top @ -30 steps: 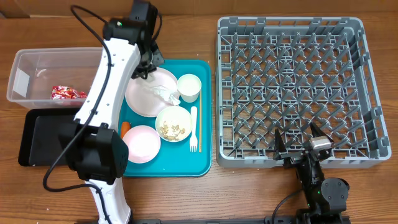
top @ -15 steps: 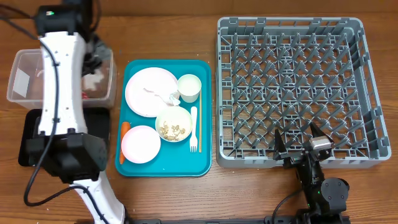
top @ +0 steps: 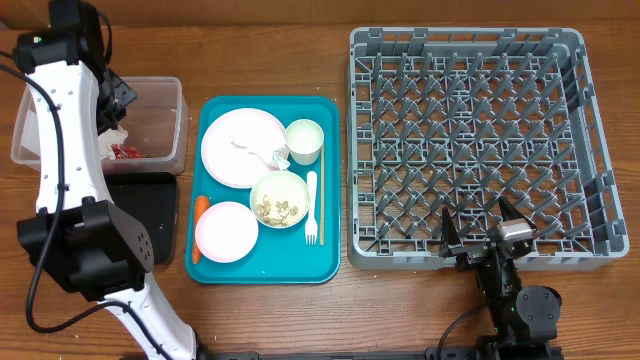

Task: Sort waste into correct bins and load items into the dishwasher rack
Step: 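Carry the tissue left and release it into the clear bin, then return the left gripper to the plate and grasp remaining tissue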

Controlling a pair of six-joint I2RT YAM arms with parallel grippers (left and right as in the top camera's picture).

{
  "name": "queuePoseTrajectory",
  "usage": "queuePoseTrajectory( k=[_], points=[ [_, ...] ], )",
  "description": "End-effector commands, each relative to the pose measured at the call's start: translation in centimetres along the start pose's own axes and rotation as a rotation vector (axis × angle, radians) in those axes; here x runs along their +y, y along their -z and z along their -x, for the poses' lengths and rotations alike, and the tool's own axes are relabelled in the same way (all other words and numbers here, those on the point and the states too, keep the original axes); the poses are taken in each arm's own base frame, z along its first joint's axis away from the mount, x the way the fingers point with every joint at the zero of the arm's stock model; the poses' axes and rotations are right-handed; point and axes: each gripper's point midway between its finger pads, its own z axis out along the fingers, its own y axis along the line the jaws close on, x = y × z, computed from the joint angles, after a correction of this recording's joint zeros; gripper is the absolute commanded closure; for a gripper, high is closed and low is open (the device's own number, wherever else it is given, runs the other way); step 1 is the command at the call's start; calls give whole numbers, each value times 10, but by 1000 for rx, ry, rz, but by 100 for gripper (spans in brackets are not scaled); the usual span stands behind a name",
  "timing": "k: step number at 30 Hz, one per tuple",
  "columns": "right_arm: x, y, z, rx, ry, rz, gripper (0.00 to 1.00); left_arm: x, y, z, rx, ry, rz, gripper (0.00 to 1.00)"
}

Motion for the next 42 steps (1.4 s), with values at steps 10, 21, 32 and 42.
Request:
queuePoseTrajectory(
  k=[10, 21, 32, 42],
  points=[
    [1, 0, -2, -2, -2, 6, 0, -14, -62, 20, -118, -15, -30, 96],
    [1, 0, -2, -2, -2, 6, 0, -14, -90, 22, -161, 5, -27, 57],
    [1, 0, -2, -2, -2, 6, 0, -31, -14, 14, -160, -77, -168, 18],
    [1, 0, -2, -2, -2, 6, 0, -108, 97, -70, -111, -392, -579, 26]
  ],
)
